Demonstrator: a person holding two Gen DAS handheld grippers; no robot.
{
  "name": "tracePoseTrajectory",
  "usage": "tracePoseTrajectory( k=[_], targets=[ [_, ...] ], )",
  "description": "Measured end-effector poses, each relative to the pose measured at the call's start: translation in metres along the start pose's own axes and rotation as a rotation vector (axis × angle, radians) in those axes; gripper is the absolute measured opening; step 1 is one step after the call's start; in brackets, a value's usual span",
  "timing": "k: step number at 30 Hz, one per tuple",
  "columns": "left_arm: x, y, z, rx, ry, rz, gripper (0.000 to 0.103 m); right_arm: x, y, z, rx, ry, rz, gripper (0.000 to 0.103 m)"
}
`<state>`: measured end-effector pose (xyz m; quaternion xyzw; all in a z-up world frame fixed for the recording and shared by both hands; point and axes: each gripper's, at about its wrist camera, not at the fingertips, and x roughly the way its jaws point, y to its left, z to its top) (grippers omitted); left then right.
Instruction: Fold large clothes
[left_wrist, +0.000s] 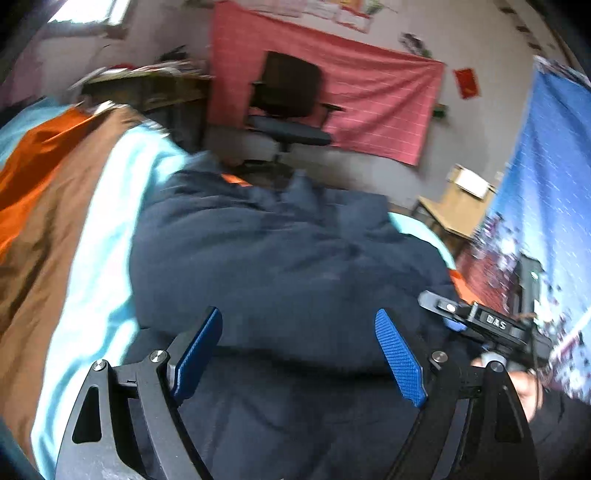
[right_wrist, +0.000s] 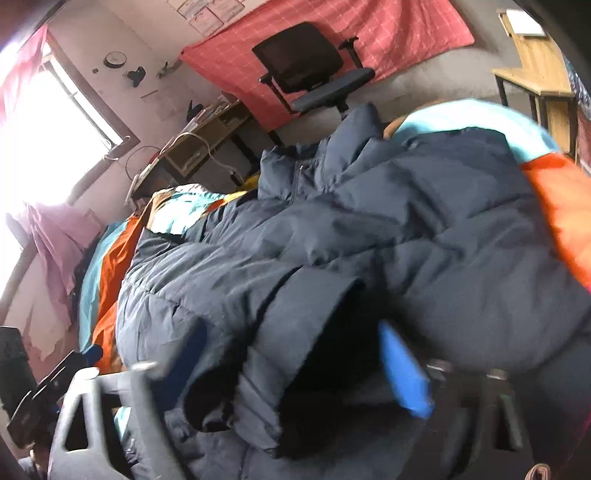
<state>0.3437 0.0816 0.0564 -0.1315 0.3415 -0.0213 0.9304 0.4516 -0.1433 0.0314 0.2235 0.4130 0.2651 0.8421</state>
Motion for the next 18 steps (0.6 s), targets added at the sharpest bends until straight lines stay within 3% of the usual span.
tracePoseTrajectory(
  k=[2,4,5,8,12,15,18],
  targets=[
    [-0.003,0.016,0.000,-0.046,-0.001,0.035,0.081,-0.001,-0.003,-0.003,0.045,-0.012,-0.011,0.058],
    [-0.007,0.034,0.002,-0.106,-0.002,0.053,0.081,-0.006,-0.004,-0.003,0.063,-0.031,-0.035,0.017],
    [-0.008,0.041,0.003,-0.123,-0.005,0.061,0.081,-0.011,-0.005,-0.002,0.074,-0.050,-0.028,0.010],
    [-0.012,0.055,0.008,-0.161,-0.018,0.089,0.081,-0.029,0.001,0.007,0.066,-0.095,0.029,0.006],
    [-0.016,0.065,0.014,-0.176,-0.049,0.108,0.081,-0.070,0.013,0.030,0.011,-0.207,0.030,0.005],
    [-0.014,0.065,0.019,-0.167,-0.056,0.120,0.081,-0.098,0.014,0.049,-0.011,-0.289,-0.016,0.005],
    [-0.001,0.064,0.023,-0.136,-0.042,0.159,0.081,-0.106,0.008,0.064,-0.035,-0.307,-0.076,0.005]
  ],
)
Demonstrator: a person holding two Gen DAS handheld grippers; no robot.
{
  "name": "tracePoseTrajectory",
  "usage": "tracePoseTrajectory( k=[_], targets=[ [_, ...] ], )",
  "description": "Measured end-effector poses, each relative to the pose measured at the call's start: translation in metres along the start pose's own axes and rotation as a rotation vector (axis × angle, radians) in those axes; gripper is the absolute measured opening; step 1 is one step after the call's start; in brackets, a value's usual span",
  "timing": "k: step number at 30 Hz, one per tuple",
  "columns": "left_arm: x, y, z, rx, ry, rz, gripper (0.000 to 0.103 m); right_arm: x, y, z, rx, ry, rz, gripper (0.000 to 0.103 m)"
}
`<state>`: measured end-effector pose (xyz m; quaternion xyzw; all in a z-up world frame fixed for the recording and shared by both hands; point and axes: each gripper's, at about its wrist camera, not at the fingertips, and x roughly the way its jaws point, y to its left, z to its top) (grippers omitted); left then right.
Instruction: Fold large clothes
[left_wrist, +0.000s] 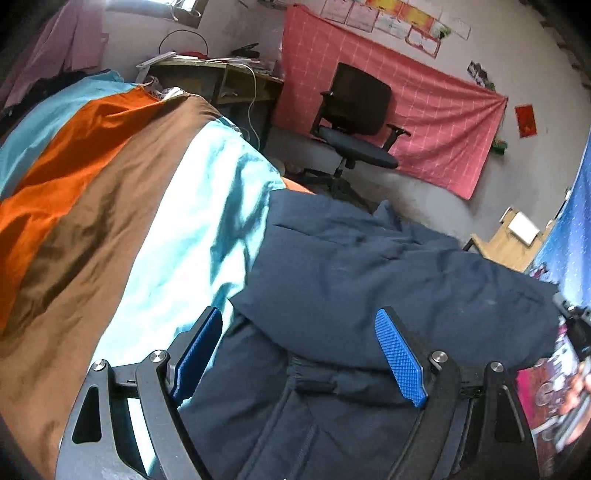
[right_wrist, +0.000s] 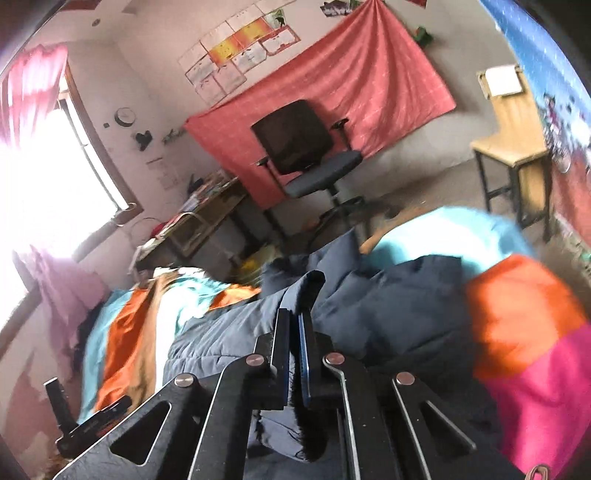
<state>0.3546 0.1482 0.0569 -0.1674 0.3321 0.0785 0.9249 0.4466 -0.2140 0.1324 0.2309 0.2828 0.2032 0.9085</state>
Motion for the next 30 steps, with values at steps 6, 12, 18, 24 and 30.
tracePoseTrajectory(
  k=[6,12,18,24,30],
  targets=[
    [0.051,-0.010,0.002,0.075,0.073,0.030,0.081,0.033,-0.012,-0.016,-0.076,0.118,-0.187,0.009],
    [0.069,-0.023,0.002,0.152,0.082,0.014,0.081,0.041,-0.019,-0.037,-0.167,0.126,-0.377,0.067],
    [0.079,-0.049,-0.006,0.284,0.072,-0.028,0.081,0.063,0.023,-0.050,-0.382,0.123,-0.227,0.081],
    [0.109,-0.069,-0.029,0.413,0.116,0.027,0.082,0.113,0.019,-0.080,-0.395,0.294,-0.213,0.076],
    [0.127,-0.057,-0.040,0.388,0.131,-0.010,0.089,0.133,-0.001,-0.100,-0.357,0.351,-0.207,0.076]
  ],
)
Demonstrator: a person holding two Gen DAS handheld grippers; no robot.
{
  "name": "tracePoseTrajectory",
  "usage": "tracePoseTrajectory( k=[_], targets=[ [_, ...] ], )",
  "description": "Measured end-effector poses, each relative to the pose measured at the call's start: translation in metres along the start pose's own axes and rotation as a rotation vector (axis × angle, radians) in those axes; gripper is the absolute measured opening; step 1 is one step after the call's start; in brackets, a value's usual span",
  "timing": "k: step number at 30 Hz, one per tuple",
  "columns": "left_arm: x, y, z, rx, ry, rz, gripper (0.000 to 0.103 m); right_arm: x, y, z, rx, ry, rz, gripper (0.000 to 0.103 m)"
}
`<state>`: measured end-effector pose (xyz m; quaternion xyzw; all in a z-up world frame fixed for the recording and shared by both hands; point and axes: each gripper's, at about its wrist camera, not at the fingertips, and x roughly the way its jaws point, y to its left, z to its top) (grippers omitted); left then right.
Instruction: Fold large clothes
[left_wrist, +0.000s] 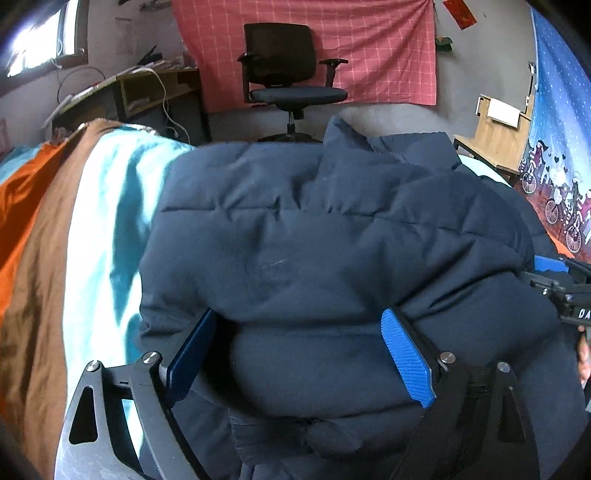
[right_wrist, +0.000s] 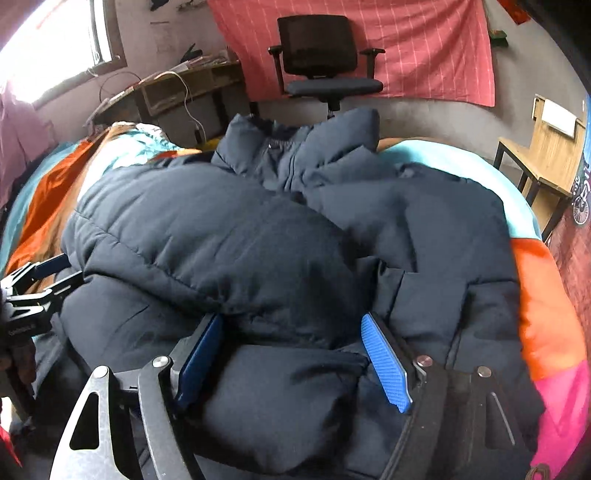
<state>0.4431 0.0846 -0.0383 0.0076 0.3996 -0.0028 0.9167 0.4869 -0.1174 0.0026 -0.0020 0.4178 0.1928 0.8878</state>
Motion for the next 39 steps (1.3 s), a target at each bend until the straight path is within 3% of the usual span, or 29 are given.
tracePoseTrajectory(
  k=[12,18,23,28,30,31,34,39],
  targets=[
    [0.013,0.005,-0.008,-0.023,-0.010,0.032,0.101,0.013,0.015,-0.014,-0.063,-0.060,-0.085,0.076],
    [0.009,0.012,-0.005,-0.050,-0.004,0.022,0.102,0.013,0.017,-0.015,-0.072,-0.074,-0.098,0.076],
    [0.005,0.014,-0.001,-0.076,0.038,0.022,0.102,0.011,0.019,-0.017,-0.076,-0.092,-0.105,0.077],
    [-0.005,0.013,0.008,-0.076,0.113,0.047,0.101,0.004,0.014,-0.016,-0.056,-0.107,-0.058,0.082],
    [-0.021,0.017,0.014,-0.091,0.059,0.081,0.101,-0.005,0.010,-0.014,-0.039,-0.106,-0.028,0.084],
    [-0.036,0.022,0.018,-0.104,-0.006,0.080,0.101,-0.013,0.007,-0.016,-0.025,-0.119,-0.025,0.085],
    [-0.057,0.029,0.031,-0.117,-0.096,0.066,0.101,-0.040,-0.007,-0.020,0.045,-0.173,-0.008,0.088],
    [-0.053,0.016,0.079,-0.056,-0.076,0.115,0.101,-0.062,-0.037,0.018,0.157,-0.274,-0.047,0.094]
  ],
)
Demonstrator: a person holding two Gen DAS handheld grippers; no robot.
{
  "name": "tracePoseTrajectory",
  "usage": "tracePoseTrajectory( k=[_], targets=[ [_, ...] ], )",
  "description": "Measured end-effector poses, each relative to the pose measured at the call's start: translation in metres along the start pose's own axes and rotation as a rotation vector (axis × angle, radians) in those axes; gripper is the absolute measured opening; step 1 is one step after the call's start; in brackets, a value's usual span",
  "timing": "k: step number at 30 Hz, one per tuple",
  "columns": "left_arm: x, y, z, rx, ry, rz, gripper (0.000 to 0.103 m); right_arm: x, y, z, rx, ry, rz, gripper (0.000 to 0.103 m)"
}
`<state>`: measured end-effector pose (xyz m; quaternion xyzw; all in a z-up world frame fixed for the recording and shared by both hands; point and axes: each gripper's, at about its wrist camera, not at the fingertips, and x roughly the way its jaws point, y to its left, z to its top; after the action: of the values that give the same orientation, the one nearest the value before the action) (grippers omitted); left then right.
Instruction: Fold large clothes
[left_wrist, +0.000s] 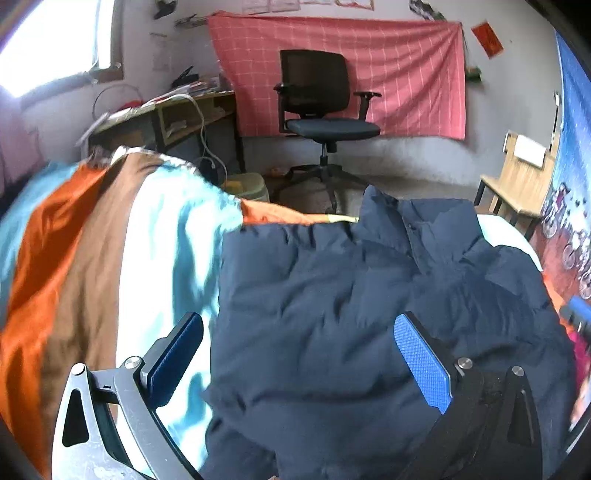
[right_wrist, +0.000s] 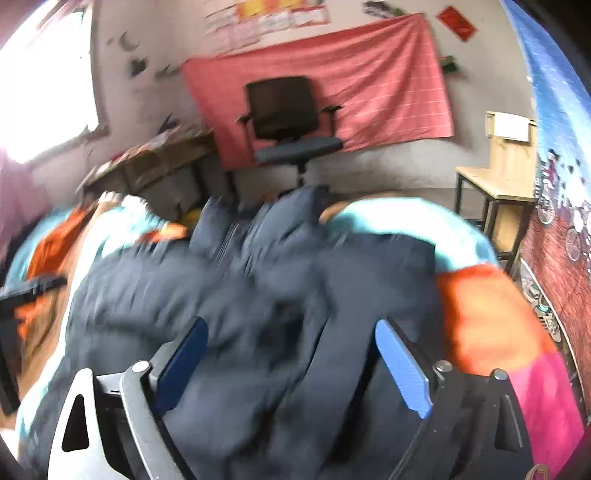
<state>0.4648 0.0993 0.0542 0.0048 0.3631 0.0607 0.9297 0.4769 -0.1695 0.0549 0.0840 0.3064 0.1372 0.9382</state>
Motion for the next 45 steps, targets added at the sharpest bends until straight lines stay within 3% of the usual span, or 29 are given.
tracePoseTrajectory(
  k=[3,8,12,15,19,22,26,29,31,32,34,36,38,42,45],
  targets=[
    [0.012,-0.015,0.036,-0.009,0.021,0.030,0.101,0.027,-0.011,0.039,0.125,0.011,0.035,0.094],
    [0.054,-0.024,0.082,-0.117,0.046,0.013,0.101,0.096,-0.024,0.079,0.291,0.077,0.061,0.094],
    [0.089,-0.033,0.103,-0.139,0.017,0.007,0.101,0.143,-0.031,0.095,0.375,0.038,0.069,0.094],
    [0.113,-0.038,0.107,-0.153,-0.004,-0.001,0.101,0.181,-0.037,0.093,0.423,-0.003,0.148,0.094],
    [0.144,-0.053,0.102,-0.128,0.006,0.005,0.101,0.215,-0.035,0.066,0.391,-0.008,0.151,0.094],
    [0.167,-0.060,0.107,-0.121,0.025,0.007,0.101,0.211,-0.036,0.059,0.375,-0.068,0.154,0.094],
    [0.194,-0.055,0.120,-0.198,0.064,-0.042,0.101,0.206,-0.035,0.056,0.366,-0.119,0.163,0.094],
    [0.210,-0.051,0.124,-0.239,0.084,-0.060,0.101,0.207,-0.034,0.056,0.353,-0.133,0.164,0.082],
    [0.220,-0.046,0.120,-0.267,0.103,-0.082,0.099,0.208,-0.034,0.056,0.355,-0.130,0.162,0.066],
    [0.224,-0.046,0.120,-0.279,0.109,-0.092,0.095,0.209,-0.035,0.057,0.363,-0.129,0.159,0.063],
    [0.229,-0.044,0.117,-0.306,0.122,-0.125,0.073,0.209,-0.038,0.056,0.382,-0.130,0.156,0.055],
    [0.239,-0.042,0.118,-0.323,0.156,-0.158,0.037,0.211,-0.039,0.055,0.388,-0.128,0.158,0.052],
    [0.245,-0.041,0.117,-0.334,0.183,-0.183,0.022,0.211,-0.039,0.055,0.387,-0.128,0.158,0.047],
    [0.222,-0.040,0.115,-0.327,0.129,-0.196,0.010,0.215,-0.046,0.051,0.417,-0.137,0.196,0.031],
    [0.195,-0.033,0.110,-0.384,0.110,-0.185,0.009,0.226,-0.052,0.048,0.445,-0.104,0.262,0.026]
  ],
)
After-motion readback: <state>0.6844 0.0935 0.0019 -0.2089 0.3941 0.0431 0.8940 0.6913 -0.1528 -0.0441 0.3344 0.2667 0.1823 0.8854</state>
